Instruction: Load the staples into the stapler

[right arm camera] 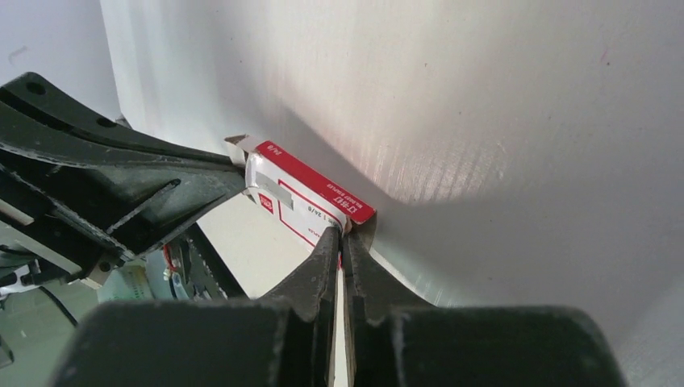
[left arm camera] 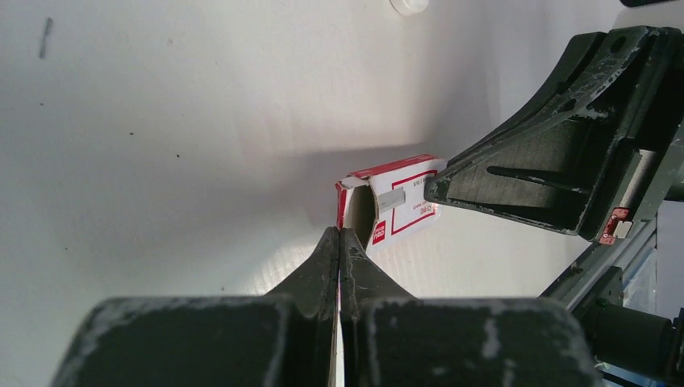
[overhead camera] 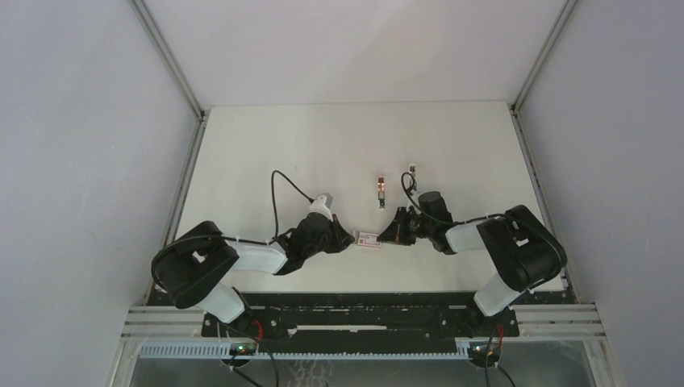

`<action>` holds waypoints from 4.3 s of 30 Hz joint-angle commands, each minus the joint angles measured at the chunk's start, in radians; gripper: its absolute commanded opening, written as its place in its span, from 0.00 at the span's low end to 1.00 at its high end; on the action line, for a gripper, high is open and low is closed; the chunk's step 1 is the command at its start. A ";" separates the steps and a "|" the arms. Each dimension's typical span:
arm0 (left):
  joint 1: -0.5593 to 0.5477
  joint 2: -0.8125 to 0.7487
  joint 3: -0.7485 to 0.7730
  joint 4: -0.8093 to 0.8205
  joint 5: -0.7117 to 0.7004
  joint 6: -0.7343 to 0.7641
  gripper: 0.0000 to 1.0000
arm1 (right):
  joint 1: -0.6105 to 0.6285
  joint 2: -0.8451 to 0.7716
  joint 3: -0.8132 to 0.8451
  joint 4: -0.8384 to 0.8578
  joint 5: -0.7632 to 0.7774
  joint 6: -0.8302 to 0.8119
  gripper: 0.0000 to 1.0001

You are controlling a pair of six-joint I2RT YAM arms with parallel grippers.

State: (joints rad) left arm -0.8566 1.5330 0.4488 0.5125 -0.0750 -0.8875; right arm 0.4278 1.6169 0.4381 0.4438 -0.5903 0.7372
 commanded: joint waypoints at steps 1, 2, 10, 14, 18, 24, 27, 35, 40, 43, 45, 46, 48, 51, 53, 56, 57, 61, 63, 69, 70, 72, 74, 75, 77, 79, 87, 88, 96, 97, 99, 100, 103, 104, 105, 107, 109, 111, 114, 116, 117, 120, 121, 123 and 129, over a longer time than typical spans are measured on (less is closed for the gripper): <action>0.019 -0.042 -0.012 0.004 -0.032 0.031 0.00 | -0.002 -0.047 0.026 -0.060 0.065 -0.051 0.00; 0.020 -0.042 -0.012 0.002 -0.030 0.033 0.00 | -0.003 -0.050 0.025 -0.064 0.068 -0.054 0.00; 0.032 -0.049 -0.014 -0.011 -0.027 0.043 0.00 | -0.010 -0.069 0.025 -0.095 0.085 -0.063 0.00; 0.041 -0.065 -0.024 -0.026 -0.035 0.052 0.00 | -0.019 -0.095 0.016 -0.118 0.106 -0.073 0.00; 0.052 -0.080 -0.033 -0.035 -0.034 0.065 0.00 | -0.033 -0.121 0.007 -0.138 0.118 -0.081 0.00; 0.069 -0.081 -0.033 -0.041 -0.008 0.084 0.00 | -0.046 -0.148 0.002 -0.168 0.134 -0.090 0.00; 0.076 -0.081 -0.035 -0.048 -0.001 0.091 0.00 | -0.055 -0.162 0.000 -0.183 0.142 -0.092 0.00; 0.094 -0.097 -0.051 -0.052 0.020 0.114 0.00 | -0.086 -0.207 -0.012 -0.220 0.172 -0.100 0.00; 0.096 -0.105 -0.059 -0.062 0.050 0.108 0.04 | -0.105 -0.244 -0.010 -0.258 0.187 -0.111 0.18; 0.096 -0.117 -0.072 -0.059 0.089 0.094 0.14 | -0.106 -0.286 -0.011 -0.291 0.209 -0.122 0.41; 0.093 -0.133 -0.086 -0.047 0.118 0.089 0.21 | -0.106 -0.323 -0.006 -0.329 0.238 -0.134 0.49; 0.091 -0.141 -0.093 -0.037 0.134 0.089 0.24 | -0.106 -0.346 -0.003 -0.348 0.251 -0.140 0.51; 0.085 -0.152 -0.098 -0.027 0.168 0.098 0.30 | -0.104 -0.392 0.008 -0.394 0.279 -0.155 0.53; 0.077 -0.147 -0.102 0.025 0.258 0.135 0.36 | -0.068 -0.459 0.038 -0.473 0.346 -0.180 0.53; 0.069 -0.150 -0.116 0.069 0.297 0.140 0.39 | -0.012 -0.491 0.075 -0.540 0.425 -0.188 0.53; 0.068 -0.202 -0.160 0.106 0.277 0.153 0.42 | 0.097 -0.507 0.134 -0.617 0.538 -0.185 0.52; 0.069 -0.234 -0.172 0.098 0.255 0.162 0.44 | 0.140 -0.502 0.150 -0.631 0.562 -0.180 0.51; 0.076 -0.374 -0.182 -0.063 0.114 0.210 0.57 | 0.260 -0.442 0.236 -0.666 0.647 -0.158 0.49; 0.086 -0.445 -0.180 -0.138 0.044 0.259 0.62 | 0.314 -0.382 0.294 -0.691 0.693 -0.147 0.47; 0.118 -0.685 -0.215 -0.263 -0.102 0.310 0.72 | 0.432 -0.173 0.457 -0.744 0.762 -0.108 0.43; 0.120 -0.718 -0.218 -0.277 -0.107 0.319 0.74 | 0.447 -0.143 0.481 -0.751 0.768 -0.102 0.43; 0.122 -0.764 -0.198 -0.328 -0.113 0.369 0.76 | 0.474 -0.076 0.521 -0.760 0.779 -0.087 0.42; 0.122 -0.785 -0.160 -0.416 -0.135 0.423 0.76 | 0.490 -0.025 0.570 -0.777 0.791 -0.075 0.41; 0.122 -0.791 -0.149 -0.444 -0.151 0.449 0.76 | 0.498 0.001 0.589 -0.789 0.800 -0.071 0.41; 0.122 -0.798 -0.148 -0.469 -0.185 0.482 0.76 | 0.513 0.047 0.631 -0.821 0.819 -0.064 0.41; 0.122 -0.809 -0.167 -0.464 -0.203 0.482 0.77 | 0.525 0.086 0.667 -0.855 0.842 -0.056 0.40; 0.123 -0.862 -0.180 -0.475 -0.199 0.483 0.77 | 0.542 0.150 0.712 -0.883 0.869 -0.040 0.39; 0.123 -0.865 -0.181 -0.478 -0.204 0.483 0.77 | 0.542 0.156 0.716 -0.885 0.871 -0.043 0.38; 0.123 -0.859 -0.177 -0.483 -0.213 0.487 0.77 | 0.540 0.192 0.749 -0.898 0.885 -0.059 0.34; 0.123 -0.856 -0.177 -0.483 -0.213 0.487 0.77 | 0.542 0.194 0.749 -0.897 0.885 -0.060 0.34; 0.123 -0.852 -0.177 -0.484 -0.215 0.487 0.77 | 0.541 0.199 0.751 -0.900 0.885 -0.061 0.33; 0.123 -0.849 -0.177 -0.483 -0.215 0.487 0.77 | 0.541 0.200 0.751 -0.902 0.886 -0.061 0.33; 0.123 -0.845 -0.175 -0.483 -0.215 0.487 0.77 | 0.542 0.207 0.753 -0.909 0.888 -0.059 0.32; 0.123 -0.845 -0.174 -0.483 -0.215 0.487 0.77 | 0.541 0.209 0.752 -0.911 0.888 -0.059 0.32; 0.123 -0.844 -0.174 -0.483 -0.215 0.488 0.77 | 0.542 0.212 0.751 -0.913 0.888 -0.059 0.32; 0.123 -0.847 -0.175 -0.483 -0.216 0.488 0.77 | 0.542 0.217 0.751 -0.916 0.888 -0.059 0.32; 0.123 -0.846 -0.176 -0.483 -0.216 0.488 0.77 | 0.542 0.221 0.753 -0.915 0.886 -0.059 0.32; 0.123 -0.848 -0.176 -0.483 -0.217 0.489 0.77 | 0.542 0.223 0.752 -0.913 0.883 -0.059 0.29; 0.123 -0.849 -0.176 -0.483 -0.221 0.489 0.77 | 0.541 0.224 0.752 -0.912 0.883 -0.060 0.25; 0.123 -0.851 -0.176 -0.485 -0.222 0.490 0.77 | 0.541 0.224 0.751 -0.913 0.886 -0.061 0.22; 0.123 -0.852 -0.176 -0.486 -0.223 0.490 0.77 | 0.541 0.224 0.751 -0.913 0.886 -0.061 0.20; 0.123 -0.857 -0.177 -0.488 -0.228 0.490 0.77 | 0.541 0.224 0.751 -0.915 0.886 -0.061 0.14; 0.123 -0.860 -0.177 -0.488 -0.229 0.490 0.77 | 0.540 0.223 0.751 -0.915 0.886 -0.061 0.13; 0.123 -0.864 -0.179 -0.489 -0.232 0.490 0.77 | 0.543 0.220 0.753 -0.918 0.886 -0.061 0.10; 0.123 -0.873 -0.181 -0.493 -0.239 0.490 0.77 | 0.544 0.184 0.751 -0.923 0.889 -0.064 0.06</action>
State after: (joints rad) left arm -0.7380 0.6769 0.2611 -0.0002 -0.2890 -0.4229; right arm 0.9630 1.8420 1.1549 -0.4763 0.2817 0.6731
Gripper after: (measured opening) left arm 0.771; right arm 0.113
